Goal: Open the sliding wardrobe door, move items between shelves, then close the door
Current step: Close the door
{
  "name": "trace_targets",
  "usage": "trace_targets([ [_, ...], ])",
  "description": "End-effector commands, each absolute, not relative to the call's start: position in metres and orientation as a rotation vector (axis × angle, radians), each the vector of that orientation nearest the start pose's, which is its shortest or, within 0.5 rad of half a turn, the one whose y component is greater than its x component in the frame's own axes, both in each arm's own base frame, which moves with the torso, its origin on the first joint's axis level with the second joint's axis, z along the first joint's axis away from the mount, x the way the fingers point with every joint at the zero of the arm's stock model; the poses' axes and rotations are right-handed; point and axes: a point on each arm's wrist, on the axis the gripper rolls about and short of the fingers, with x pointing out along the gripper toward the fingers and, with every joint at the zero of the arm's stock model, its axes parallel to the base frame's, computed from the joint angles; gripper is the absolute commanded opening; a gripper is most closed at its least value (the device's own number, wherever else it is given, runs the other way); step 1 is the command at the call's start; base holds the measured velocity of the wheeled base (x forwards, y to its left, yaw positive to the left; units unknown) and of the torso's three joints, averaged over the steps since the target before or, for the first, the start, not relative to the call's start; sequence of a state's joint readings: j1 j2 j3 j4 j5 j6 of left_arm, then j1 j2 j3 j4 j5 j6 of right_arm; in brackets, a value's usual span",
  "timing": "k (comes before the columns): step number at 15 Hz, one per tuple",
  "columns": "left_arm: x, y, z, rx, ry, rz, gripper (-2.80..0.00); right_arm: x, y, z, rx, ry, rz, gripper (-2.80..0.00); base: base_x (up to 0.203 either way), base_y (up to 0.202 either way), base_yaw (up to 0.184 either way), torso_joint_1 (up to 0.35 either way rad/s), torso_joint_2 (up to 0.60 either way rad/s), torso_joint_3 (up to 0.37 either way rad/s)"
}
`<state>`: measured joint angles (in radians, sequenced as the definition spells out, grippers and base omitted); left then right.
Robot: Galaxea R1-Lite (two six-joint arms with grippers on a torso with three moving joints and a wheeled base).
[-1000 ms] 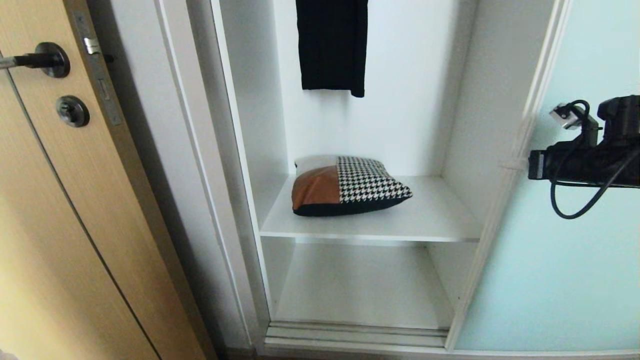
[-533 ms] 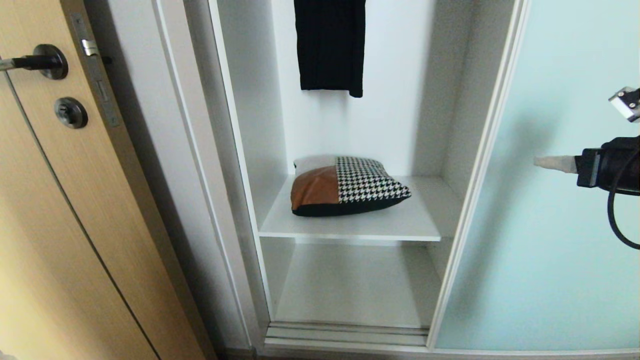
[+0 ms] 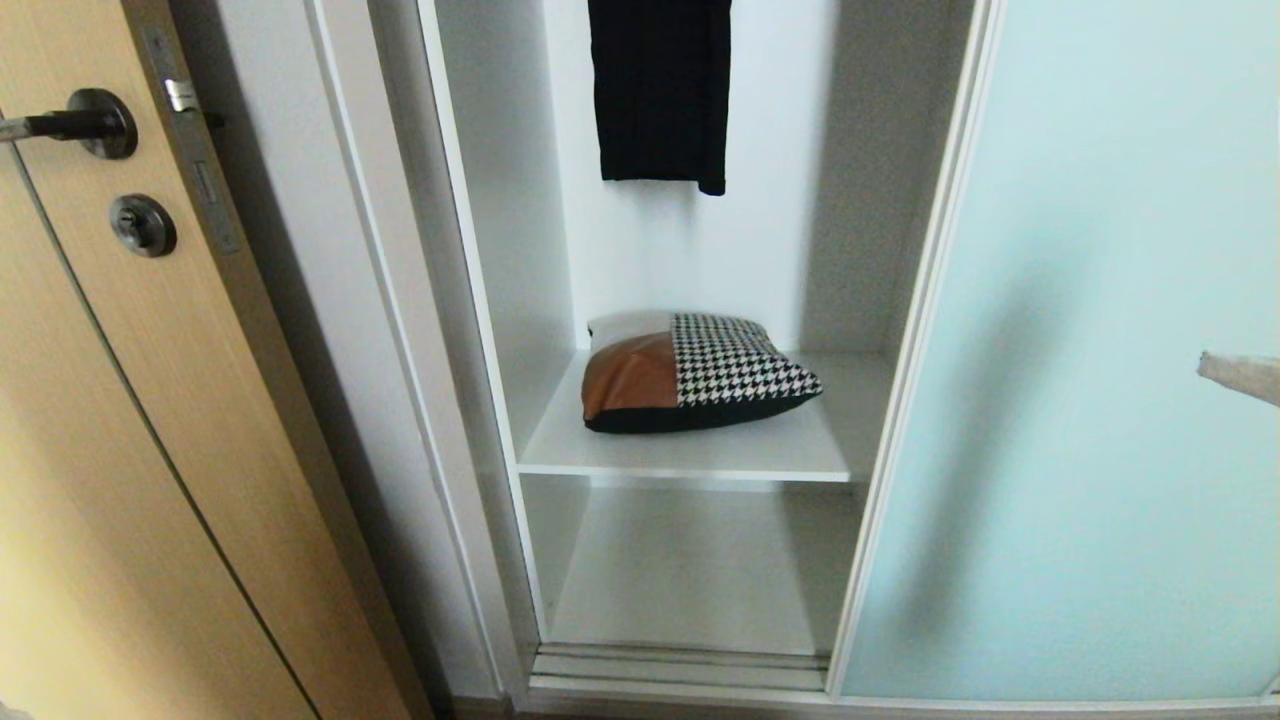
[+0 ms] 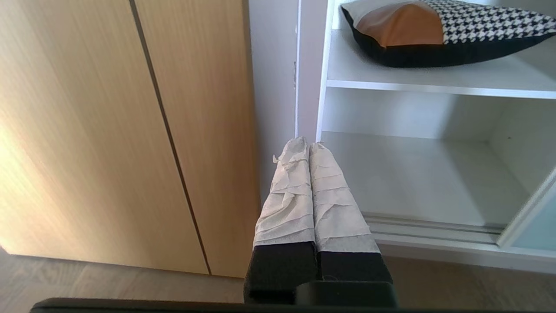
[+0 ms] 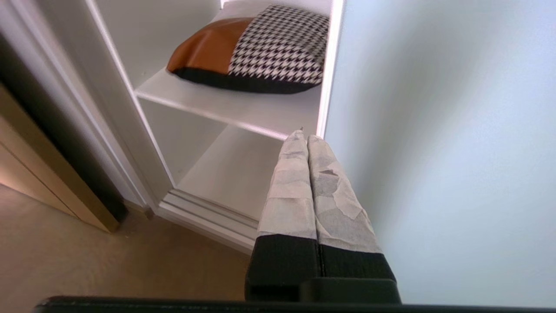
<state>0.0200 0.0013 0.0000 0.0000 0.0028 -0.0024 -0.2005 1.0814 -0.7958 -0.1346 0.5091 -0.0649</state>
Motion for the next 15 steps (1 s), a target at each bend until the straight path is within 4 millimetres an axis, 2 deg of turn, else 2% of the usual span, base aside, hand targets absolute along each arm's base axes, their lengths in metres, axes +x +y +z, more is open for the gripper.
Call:
trace_targets([
  [1,-0.023,0.0,0.075,-0.003,0.003,0.023,-2.8,0.081,-0.003,0.265,-0.06,0.01,0.298,-2.8,0.0,0.0,0.0,0.0,0.0,0.0],
  [4,-0.023,0.0,0.075,-0.003,0.003,0.023,-2.8,0.031,0.005,0.23,-0.076,-0.036,0.253,-2.8,0.0,0.0,0.0,0.0,0.0,0.0],
  [7,-0.023,0.0,0.075,-0.003,0.003,0.023,-2.8,0.003,0.005,0.2,-0.059,-0.012,0.191,-2.8,0.0,0.0,0.0,0.0,0.0,0.0],
  [10,-0.023,0.0,0.075,-0.003,0.003,0.023,-2.8,-0.003,0.004,0.183,-0.047,0.035,0.217,-2.8,0.0,0.0,0.0,0.0,0.0,0.0],
  [12,-0.023,0.0,0.075,-0.003,0.003,0.023,-2.8,0.001,0.004,0.185,-0.033,0.088,0.255,-2.8,0.0,0.0,0.0,0.0,0.0,0.0],
  [13,-0.023,0.0,0.075,-0.003,0.003,0.023,-2.8,0.008,0.005,0.188,-0.027,0.117,0.28,-2.8,0.0,0.0,0.0,0.0,0.0,0.0],
  [15,-0.023,0.0,0.075,-0.003,0.003,0.023,-2.8,0.033,0.008,0.203,-0.007,0.202,0.316,-2.8,0.0,0.0,0.0,0.0,0.0,0.0],
])
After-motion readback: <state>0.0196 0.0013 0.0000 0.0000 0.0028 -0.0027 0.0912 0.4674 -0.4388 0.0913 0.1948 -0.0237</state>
